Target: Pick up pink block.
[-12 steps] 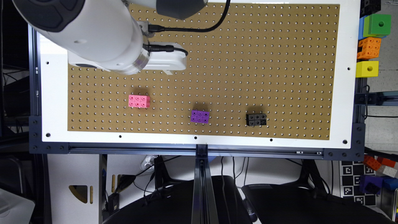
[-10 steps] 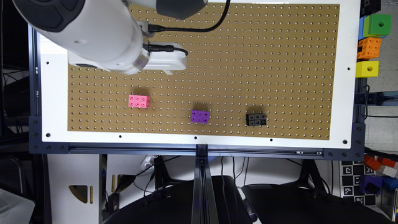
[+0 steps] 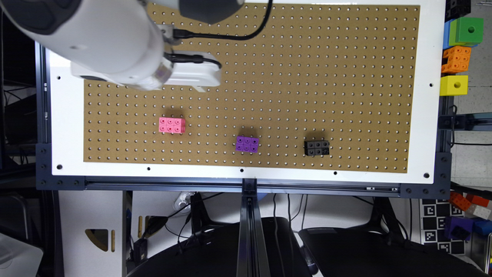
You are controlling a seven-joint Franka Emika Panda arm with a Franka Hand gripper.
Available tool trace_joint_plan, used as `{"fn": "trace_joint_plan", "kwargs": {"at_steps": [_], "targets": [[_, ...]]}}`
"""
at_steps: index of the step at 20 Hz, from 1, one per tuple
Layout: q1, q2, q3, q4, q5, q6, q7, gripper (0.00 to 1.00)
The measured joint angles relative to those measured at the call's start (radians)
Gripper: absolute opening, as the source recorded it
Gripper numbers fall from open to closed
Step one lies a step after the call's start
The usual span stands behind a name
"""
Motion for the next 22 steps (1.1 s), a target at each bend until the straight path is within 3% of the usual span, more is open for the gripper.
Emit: {"fn": "trace_joint_plan", "kwargs": {"at_steps": [5,8,10,18,22], "targets": [[-0.007,0.081,0.0,0.094,-0.0003,0.0,-0.002,1.0],[-0.021,0.131,0.0,0.154,-0.0015,-0.003,-0.011,1.0],[-0.028,0.151,0.0,0.177,-0.0015,-0.005,-0.018,1.0],[-0.037,0.163,0.0,0.187,-0.0015,-0.005,-0.026,1.0],[-0.037,0.199,0.0,0.187,-0.0015,0.016,-0.026,1.0]]}}
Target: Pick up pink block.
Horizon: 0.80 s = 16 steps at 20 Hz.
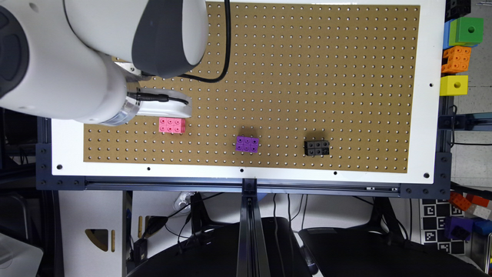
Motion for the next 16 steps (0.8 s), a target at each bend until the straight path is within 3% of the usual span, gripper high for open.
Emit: {"fn": "trace_joint_plan", "kwargs": {"at_steps": [7,9,13,16], "targets": [[0.0,0.043,0.0,0.016,0.0,0.022,0.0,1.0],[-0.001,0.072,0.0,0.02,-0.0001,0.046,0.0,1.0],[-0.004,0.115,0.0,0.059,-0.0002,0.054,-0.001,1.0],[-0.005,0.133,0.0,0.069,-0.0002,0.057,-0.001,1.0]]}}
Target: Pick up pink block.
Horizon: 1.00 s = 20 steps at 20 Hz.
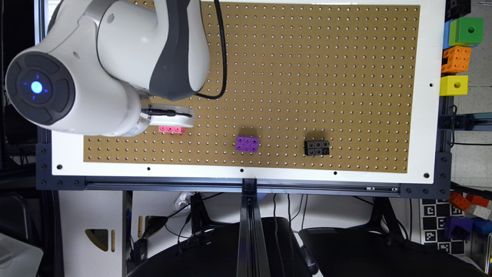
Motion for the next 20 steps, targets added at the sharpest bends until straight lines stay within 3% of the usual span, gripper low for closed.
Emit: {"fn": "trace_joint_plan", "kwargs": {"at_steps": [5,9,15,20], "targets": [[0.0,0.086,0.0,0.012,-0.0001,0.071,0.0,1.0],[0.001,0.101,0.0,0.035,-0.0001,0.068,0.0,1.0],[0.005,0.101,0.004,0.037,-0.0001,0.068,0.0,1.0],[0.005,0.141,0.013,0.038,-0.0001,0.093,0.0,1.0]]}}
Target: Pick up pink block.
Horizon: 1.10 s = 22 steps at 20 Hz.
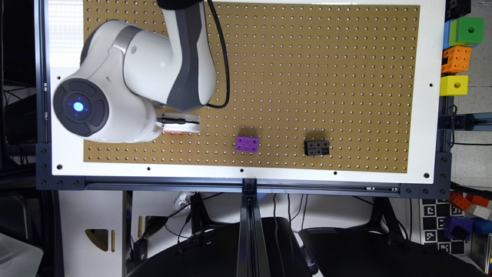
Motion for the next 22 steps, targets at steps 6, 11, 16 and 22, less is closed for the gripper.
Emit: {"fn": "trace_joint_plan", "kwargs": {"at_steps": [6,11,16,22], "targets": [[0.0,0.01,0.001,0.003,0.0,0.003,0.0,1.0],[0.0,0.027,0.002,0.009,-0.0001,0.016,0.0,0.0],[-0.001,0.026,0.002,0.009,-0.0001,0.015,0.0,0.0],[-0.001,0.021,0.002,0.009,-0.0001,0.011,0.0,0.0]]}}
